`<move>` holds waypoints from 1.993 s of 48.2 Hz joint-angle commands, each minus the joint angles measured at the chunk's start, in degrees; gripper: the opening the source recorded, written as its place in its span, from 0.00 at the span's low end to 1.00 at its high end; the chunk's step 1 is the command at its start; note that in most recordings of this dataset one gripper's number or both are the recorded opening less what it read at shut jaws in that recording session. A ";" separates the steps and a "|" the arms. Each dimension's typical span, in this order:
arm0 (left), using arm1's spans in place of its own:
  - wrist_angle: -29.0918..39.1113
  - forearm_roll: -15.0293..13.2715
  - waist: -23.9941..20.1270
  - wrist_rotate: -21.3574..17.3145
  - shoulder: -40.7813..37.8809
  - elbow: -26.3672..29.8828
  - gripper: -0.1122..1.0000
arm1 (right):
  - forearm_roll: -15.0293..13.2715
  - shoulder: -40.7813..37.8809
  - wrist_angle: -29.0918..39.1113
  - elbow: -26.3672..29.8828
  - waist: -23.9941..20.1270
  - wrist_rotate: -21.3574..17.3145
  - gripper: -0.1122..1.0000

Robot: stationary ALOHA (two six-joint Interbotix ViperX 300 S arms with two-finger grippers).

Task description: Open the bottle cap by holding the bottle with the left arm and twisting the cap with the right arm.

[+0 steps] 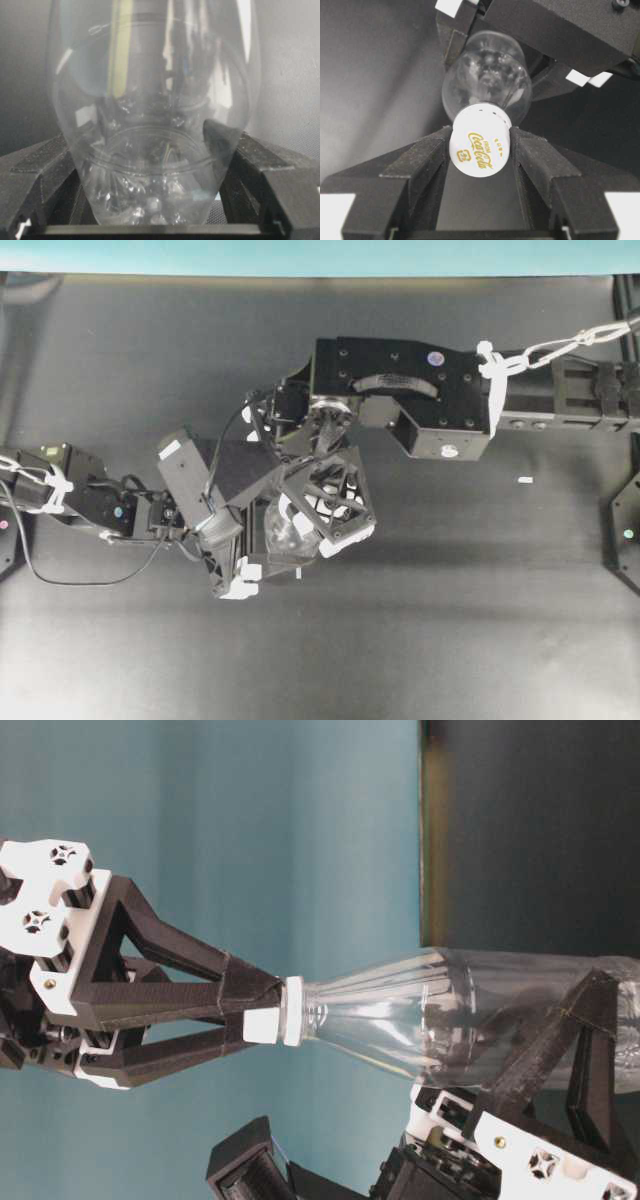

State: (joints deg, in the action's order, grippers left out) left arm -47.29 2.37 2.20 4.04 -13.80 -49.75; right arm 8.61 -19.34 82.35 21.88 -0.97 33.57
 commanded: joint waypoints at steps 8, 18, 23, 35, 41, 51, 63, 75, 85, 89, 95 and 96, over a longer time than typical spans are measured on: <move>-0.18 0.18 0.53 0.09 0.18 0.26 0.83 | -0.18 0.88 -1.76 -0.26 -0.26 0.53 0.54; -0.18 0.18 0.53 0.09 0.09 0.35 0.83 | -0.62 2.37 -4.66 -1.05 -0.62 -0.26 0.80; -0.18 0.18 0.53 0.09 0.09 0.26 0.83 | -0.62 3.52 -4.57 -1.23 -0.79 -1.32 0.81; -0.18 0.18 0.62 0.18 0.18 0.35 0.83 | -0.44 8.00 -3.69 0.35 -1.05 -16.87 0.82; -0.18 0.18 0.53 0.26 0.18 0.18 0.83 | -0.26 8.79 -2.90 3.52 -1.32 -32.17 0.82; -0.18 0.18 0.53 0.35 0.09 0.35 0.83 | -0.70 5.71 4.48 8.79 -0.79 -60.64 0.82; -0.09 0.18 0.53 0.35 0.18 0.18 0.83 | -0.70 2.02 8.17 10.20 -1.05 -78.13 0.81; 0.53 0.18 0.53 0.35 0.18 0.35 0.83 | -1.76 -1.23 6.68 9.84 -2.11 -78.31 0.81; 0.53 0.18 0.53 0.35 0.18 0.18 0.83 | -1.93 -2.72 5.80 8.44 -2.37 -77.43 0.81; 0.53 0.18 0.53 0.35 0.18 0.18 0.83 | -2.46 -2.64 5.01 7.21 -2.37 -77.26 0.81; 0.62 0.18 0.53 0.35 0.09 0.26 0.83 | -2.90 -2.46 2.99 5.36 -2.37 -77.17 0.80; 0.62 0.18 0.53 0.35 0.09 0.26 0.83 | -2.90 -2.37 2.55 5.19 -2.37 -77.17 0.80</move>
State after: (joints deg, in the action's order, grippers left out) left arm -46.58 2.37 2.46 4.31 -13.80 -49.83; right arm 5.89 -21.71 86.04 27.51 -2.99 -44.21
